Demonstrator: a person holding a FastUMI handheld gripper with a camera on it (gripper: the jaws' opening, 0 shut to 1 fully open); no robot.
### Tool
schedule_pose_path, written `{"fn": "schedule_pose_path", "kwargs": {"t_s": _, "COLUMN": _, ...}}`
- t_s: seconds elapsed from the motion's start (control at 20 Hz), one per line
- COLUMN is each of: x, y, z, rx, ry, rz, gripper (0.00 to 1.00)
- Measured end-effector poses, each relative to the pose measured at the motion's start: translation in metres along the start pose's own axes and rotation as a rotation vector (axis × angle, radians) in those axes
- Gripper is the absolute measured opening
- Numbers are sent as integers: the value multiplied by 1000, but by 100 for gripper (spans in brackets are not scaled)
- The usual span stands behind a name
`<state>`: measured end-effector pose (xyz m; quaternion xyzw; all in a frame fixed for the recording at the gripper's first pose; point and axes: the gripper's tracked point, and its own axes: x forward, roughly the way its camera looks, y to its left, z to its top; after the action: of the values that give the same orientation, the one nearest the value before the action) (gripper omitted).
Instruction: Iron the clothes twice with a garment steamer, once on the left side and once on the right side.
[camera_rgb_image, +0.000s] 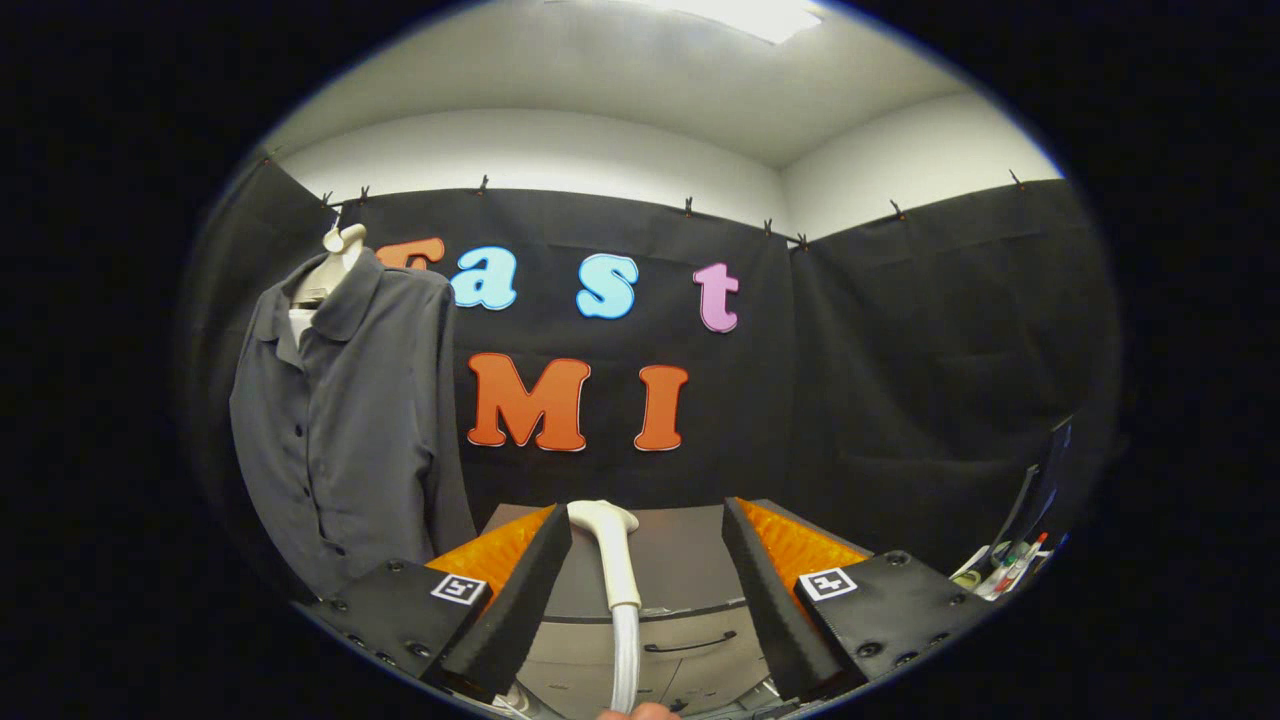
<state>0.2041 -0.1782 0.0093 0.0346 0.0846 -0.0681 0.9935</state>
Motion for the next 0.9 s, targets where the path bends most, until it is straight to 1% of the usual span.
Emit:
{"fn": "schedule_pose_path", "kwargs": {"t_s": 0.15, "x": 69, "y": 4, "z": -37, "rx": 48, "ry": 117, "rz": 35, "gripper": 98}}
{"fn": "schedule_pose_path", "kwargs": {"t_s": 0.25, "x": 104, "y": -4, "z": -68, "rx": 43, "ry": 218, "rz": 4, "gripper": 98}}
{"fn": "schedule_pose_path", "kwargs": {"t_s": 0.35, "x": 132, "y": -5, "z": -98, "rx": 32, "ry": 308, "rz": 4, "gripper": 98}}
{"fn": "schedule_pose_path", "kwargs": {"t_s": 0.5, "x": 161, "y": 9, "z": -129, "rx": 45, "ry": 392, "rz": 66, "gripper": 98}}
{"fn": "schedule_pose_path", "kwargs": {"t_s": 0.65, "x": 180, "y": 14, "z": -148, "rx": 54, "ry": 437, "rz": 93, "gripper": 98}}
{"fn": "schedule_pose_path", "kwargs": {"t_s": 0.9, "x": 197, "y": 11, "z": -178, "rx": 79, "ry": 512, "rz": 91, "gripper": 99}}
